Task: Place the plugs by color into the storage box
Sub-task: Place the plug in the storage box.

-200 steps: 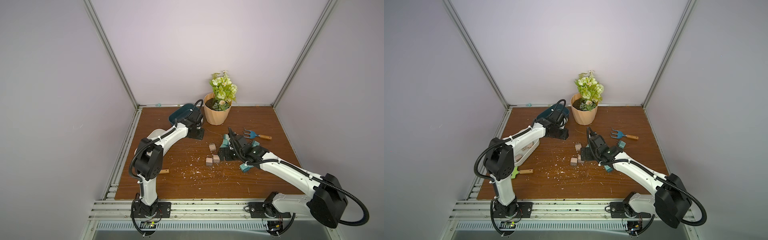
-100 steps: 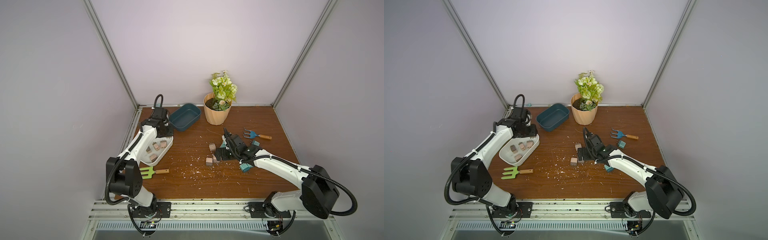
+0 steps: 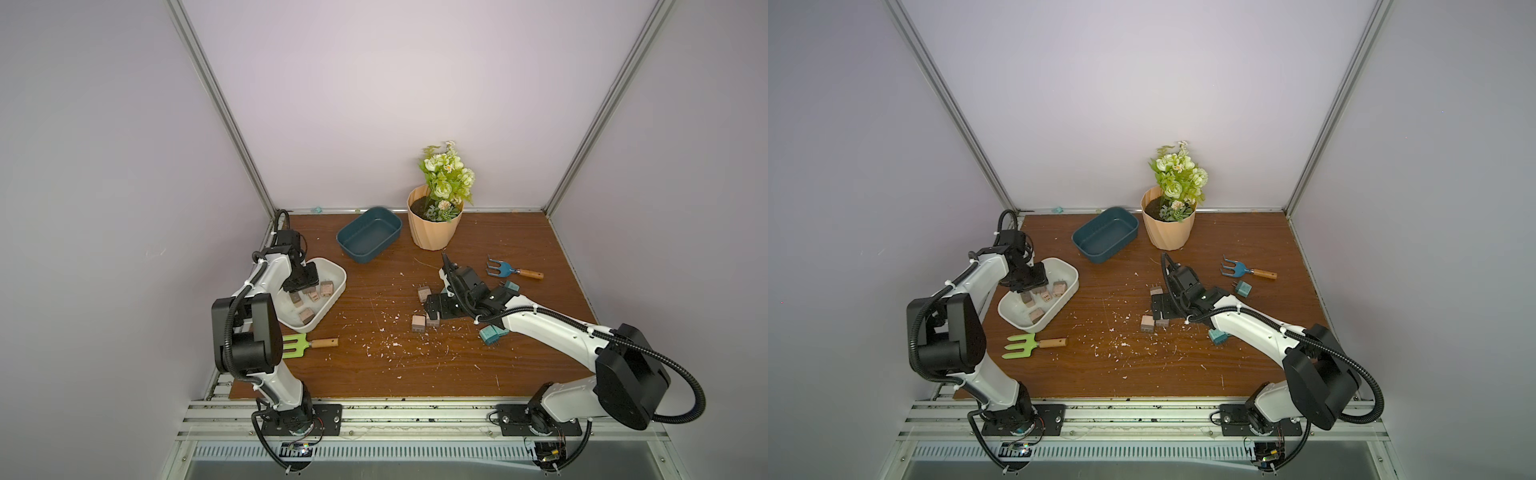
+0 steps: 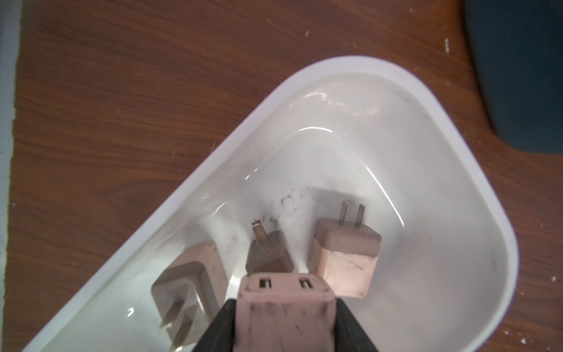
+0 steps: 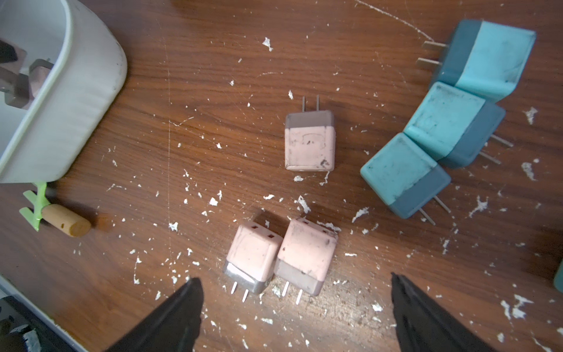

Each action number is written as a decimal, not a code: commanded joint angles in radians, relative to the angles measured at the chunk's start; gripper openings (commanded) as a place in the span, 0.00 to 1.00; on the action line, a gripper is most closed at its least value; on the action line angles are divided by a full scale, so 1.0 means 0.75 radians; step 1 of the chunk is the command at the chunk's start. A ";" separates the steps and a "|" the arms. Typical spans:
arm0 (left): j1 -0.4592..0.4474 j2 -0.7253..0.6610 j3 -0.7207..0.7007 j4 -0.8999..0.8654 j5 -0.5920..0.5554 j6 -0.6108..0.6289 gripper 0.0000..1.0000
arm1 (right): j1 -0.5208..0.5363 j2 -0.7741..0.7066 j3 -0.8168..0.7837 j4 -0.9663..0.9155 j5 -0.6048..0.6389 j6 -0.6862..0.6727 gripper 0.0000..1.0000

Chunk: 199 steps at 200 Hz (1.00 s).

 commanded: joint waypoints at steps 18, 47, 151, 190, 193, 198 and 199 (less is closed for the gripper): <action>0.009 0.084 0.081 0.081 -0.010 -0.047 0.34 | 0.015 -0.053 -0.010 -0.001 0.012 0.015 0.98; 0.009 0.157 0.116 0.124 -0.019 -0.075 0.34 | 0.020 -0.074 -0.013 -0.027 0.028 0.026 0.98; -0.035 0.392 0.192 0.177 -0.065 -0.112 0.30 | 0.041 -0.109 -0.007 -0.092 0.077 0.065 0.98; -0.050 0.420 0.205 0.152 -0.110 -0.132 0.39 | 0.042 -0.115 -0.004 -0.098 0.085 0.069 0.98; -0.050 0.422 0.208 0.149 -0.111 -0.134 0.42 | 0.042 -0.116 -0.004 -0.100 0.086 0.069 0.98; -0.050 0.424 0.214 0.141 -0.114 -0.137 0.46 | 0.041 -0.117 -0.005 -0.099 0.088 0.069 0.98; -0.051 0.425 0.215 0.138 -0.114 -0.137 0.47 | 0.041 -0.117 -0.005 -0.099 0.088 0.069 0.98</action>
